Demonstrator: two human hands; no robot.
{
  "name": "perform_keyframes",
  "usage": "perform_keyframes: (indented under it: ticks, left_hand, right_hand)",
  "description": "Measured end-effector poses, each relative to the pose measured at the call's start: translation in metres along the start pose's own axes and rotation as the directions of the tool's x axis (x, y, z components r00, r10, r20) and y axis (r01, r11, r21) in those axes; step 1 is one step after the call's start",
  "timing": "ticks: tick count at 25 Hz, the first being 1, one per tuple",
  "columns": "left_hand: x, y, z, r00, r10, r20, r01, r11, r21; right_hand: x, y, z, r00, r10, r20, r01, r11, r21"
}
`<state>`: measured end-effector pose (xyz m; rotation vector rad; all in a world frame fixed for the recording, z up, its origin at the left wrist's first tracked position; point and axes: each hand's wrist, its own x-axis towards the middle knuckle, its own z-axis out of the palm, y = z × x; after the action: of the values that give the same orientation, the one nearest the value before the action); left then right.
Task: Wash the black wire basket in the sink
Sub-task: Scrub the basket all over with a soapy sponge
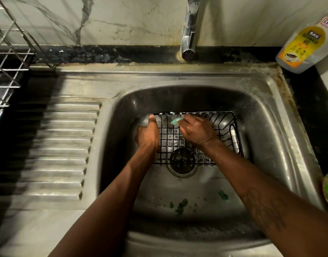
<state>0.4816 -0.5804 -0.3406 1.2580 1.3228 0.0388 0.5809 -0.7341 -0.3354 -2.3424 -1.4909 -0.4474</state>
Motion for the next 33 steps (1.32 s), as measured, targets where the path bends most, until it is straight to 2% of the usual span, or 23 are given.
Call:
perform_keyframes:
  ticks: [2, 3, 5, 8, 13, 15, 17, 18, 20, 24, 26, 29, 30, 32, 33]
  left_hand:
    - [0.002, -0.001, 0.0, 1.0, -0.008, -0.005, 0.008, 1.0, -0.005]
    - [0.004, -0.002, -0.001, 1.0, -0.011, -0.007, 0.011, 1.0, -0.008]
    - [0.004, -0.002, -0.003, 1.0, -0.014, -0.003, 0.014, 1.0, -0.021]
    - [-0.007, 0.007, -0.007, 1.0, -0.012, 0.003, 0.012, 0.999, -0.043]
    - [-0.002, 0.003, -0.004, 1.0, -0.021, -0.009, 0.02, 0.998, -0.063]
    - [0.009, -0.003, -0.003, 0.999, -0.038, -0.021, 0.037, 0.999, -0.038]
    - [-0.002, 0.004, -0.005, 0.999, -0.036, -0.02, 0.035, 0.998, -0.043]
    - [-0.011, 0.009, -0.007, 1.0, -0.023, -0.017, 0.022, 0.998, -0.053]
    - [-0.017, 0.015, -0.009, 1.0, 0.003, -0.019, -0.005, 0.998, -0.067]
    - [-0.021, 0.016, -0.01, 0.999, -0.006, -0.036, 0.003, 0.998, -0.07]
    - [-0.023, 0.017, -0.01, 0.999, -0.009, -0.034, 0.006, 0.997, -0.073]
    - [-0.023, 0.018, -0.011, 0.999, -0.015, -0.049, 0.012, 0.998, -0.065]
    - [-0.024, 0.017, -0.012, 0.999, -0.017, -0.044, 0.014, 0.998, -0.064]
    - [-0.025, 0.016, -0.013, 0.999, -0.011, -0.039, 0.008, 0.997, -0.081]
    - [-0.025, 0.016, -0.013, 0.999, -0.006, -0.032, 0.003, 0.996, -0.088]
  right_hand:
    - [0.0, -0.001, 0.002, 0.986, 0.016, 0.167, -0.009, 0.999, -0.038]
    - [0.002, -0.001, 0.0, 0.985, 0.033, 0.167, -0.03, 0.999, -0.02]
    - [0.003, 0.001, -0.012, 0.997, 0.075, -0.005, -0.074, 0.996, 0.059]
    - [-0.004, 0.015, -0.023, 0.952, 0.151, -0.268, -0.137, 0.988, 0.07]
    - [0.003, 0.023, -0.029, 0.908, 0.201, -0.367, -0.193, 0.98, 0.058]
    - [-0.004, 0.015, -0.026, 0.931, 0.213, -0.295, -0.192, 0.976, 0.099]
    - [-0.013, 0.009, -0.023, 0.964, 0.246, -0.106, -0.233, 0.965, 0.125]
    - [-0.014, 0.009, -0.022, 0.961, 0.274, -0.019, -0.27, 0.954, 0.13]
    - [-0.006, 0.01, -0.024, 0.947, 0.318, 0.053, -0.322, 0.94, 0.112]
    - [0.001, 0.007, -0.018, 0.909, 0.314, 0.274, -0.338, 0.94, 0.041]
    - [0.001, 0.006, -0.021, 0.892, 0.37, 0.259, -0.402, 0.912, 0.078]
    - [-0.003, 0.005, -0.024, 0.93, 0.35, -0.11, -0.325, 0.926, 0.194]
    - [-0.005, 0.007, -0.024, 0.925, 0.346, -0.158, -0.316, 0.93, 0.185]
    - [-0.007, 0.009, -0.026, 0.917, 0.398, -0.005, -0.391, 0.903, 0.178]
    - [-0.007, 0.009, -0.029, 0.88, 0.45, 0.149, -0.471, 0.866, 0.169]
